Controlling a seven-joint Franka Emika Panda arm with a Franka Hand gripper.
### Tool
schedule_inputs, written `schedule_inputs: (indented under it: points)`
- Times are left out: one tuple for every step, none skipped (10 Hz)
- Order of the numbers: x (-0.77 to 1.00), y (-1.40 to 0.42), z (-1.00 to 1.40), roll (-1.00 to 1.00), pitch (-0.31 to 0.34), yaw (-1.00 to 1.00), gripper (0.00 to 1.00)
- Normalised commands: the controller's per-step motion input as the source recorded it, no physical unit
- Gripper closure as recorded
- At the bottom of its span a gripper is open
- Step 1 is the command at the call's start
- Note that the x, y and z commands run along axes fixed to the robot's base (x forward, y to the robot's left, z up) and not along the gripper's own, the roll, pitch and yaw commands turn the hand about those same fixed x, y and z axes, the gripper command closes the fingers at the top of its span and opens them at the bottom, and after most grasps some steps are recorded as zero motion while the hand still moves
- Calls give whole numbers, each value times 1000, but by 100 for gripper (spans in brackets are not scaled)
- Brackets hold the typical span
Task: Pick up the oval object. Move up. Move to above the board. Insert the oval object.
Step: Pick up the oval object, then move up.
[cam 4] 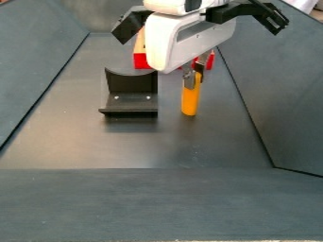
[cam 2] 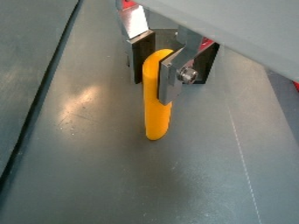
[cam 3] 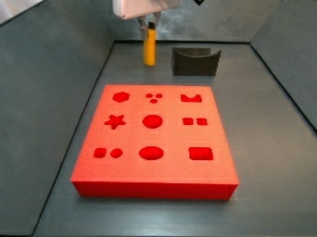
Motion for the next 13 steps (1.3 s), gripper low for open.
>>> schedule_inputs:
  points:
    - [0,0,0,0,0,0,100]
    - [0,0,0,0,0,0,100]
    - [0,0,0,0,0,0,100]
    - [0,0,0,0,0,0,100]
    - [0,0,0,0,0,0,100]
    - [0,0,0,0,0,0,100]
    - [0,0,0,0,0,0,100]
    - [0,0,0,0,0,0,100]
    - [0,0,0,0,0,0,100]
    - [0,0,0,0,0,0,100]
    - [0,0,833,0,0,0,100]
    - [9,-25,760,5,0,0,100]
    - [-1,-18,582,22,15,-1,100]
